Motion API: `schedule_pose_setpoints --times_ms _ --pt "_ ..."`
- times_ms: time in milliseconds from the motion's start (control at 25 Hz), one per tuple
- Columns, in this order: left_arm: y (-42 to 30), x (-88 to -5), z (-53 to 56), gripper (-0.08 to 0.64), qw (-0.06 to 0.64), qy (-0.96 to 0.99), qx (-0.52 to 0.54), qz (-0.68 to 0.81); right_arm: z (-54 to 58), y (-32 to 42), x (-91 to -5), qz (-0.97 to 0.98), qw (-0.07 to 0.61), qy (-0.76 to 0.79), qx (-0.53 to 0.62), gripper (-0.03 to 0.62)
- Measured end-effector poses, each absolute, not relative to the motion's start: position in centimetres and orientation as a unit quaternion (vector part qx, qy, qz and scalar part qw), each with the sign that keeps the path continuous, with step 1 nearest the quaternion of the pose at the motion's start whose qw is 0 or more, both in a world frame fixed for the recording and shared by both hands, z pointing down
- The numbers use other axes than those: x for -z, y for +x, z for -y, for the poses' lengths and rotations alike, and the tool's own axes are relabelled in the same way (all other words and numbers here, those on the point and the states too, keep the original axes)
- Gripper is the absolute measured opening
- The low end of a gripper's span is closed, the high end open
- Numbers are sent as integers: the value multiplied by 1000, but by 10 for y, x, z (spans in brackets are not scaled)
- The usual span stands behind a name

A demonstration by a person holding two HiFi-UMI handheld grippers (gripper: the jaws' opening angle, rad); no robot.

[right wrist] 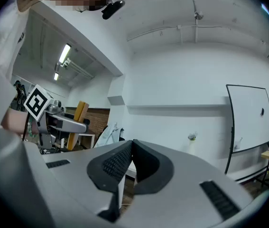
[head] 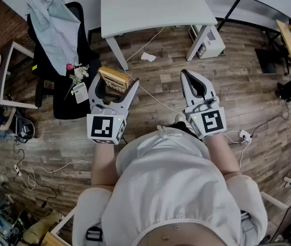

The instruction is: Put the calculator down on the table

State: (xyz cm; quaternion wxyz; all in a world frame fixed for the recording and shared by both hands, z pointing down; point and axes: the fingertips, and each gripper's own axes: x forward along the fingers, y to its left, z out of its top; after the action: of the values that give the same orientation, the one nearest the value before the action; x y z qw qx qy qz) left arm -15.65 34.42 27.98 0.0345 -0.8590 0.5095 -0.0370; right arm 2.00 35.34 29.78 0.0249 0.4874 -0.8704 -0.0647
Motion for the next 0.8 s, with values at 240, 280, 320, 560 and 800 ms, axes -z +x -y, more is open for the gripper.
schedule_pose_setpoints --times_ms 240,280,320,560,800 --pt "-163 -280 -350 408 30 -858 34 -512 -357 17 -301 869 18 491 51 2" --pt "-164 -280 -351 408 29 -857 34 -513 -357 16 -301 869 18 492 48 2" --pt "-166 -281 -352 408 28 -857 34 -514 -357 15 -302 869 17 492 47 0" --pt "-181 -284 -356 408 24 -853 32 -521 -359 2 -305 868 13 494 39 2" --pt "-192 -293 -351 408 13 -851 31 -524 -352 -5 -312 867 23 496 36 3"
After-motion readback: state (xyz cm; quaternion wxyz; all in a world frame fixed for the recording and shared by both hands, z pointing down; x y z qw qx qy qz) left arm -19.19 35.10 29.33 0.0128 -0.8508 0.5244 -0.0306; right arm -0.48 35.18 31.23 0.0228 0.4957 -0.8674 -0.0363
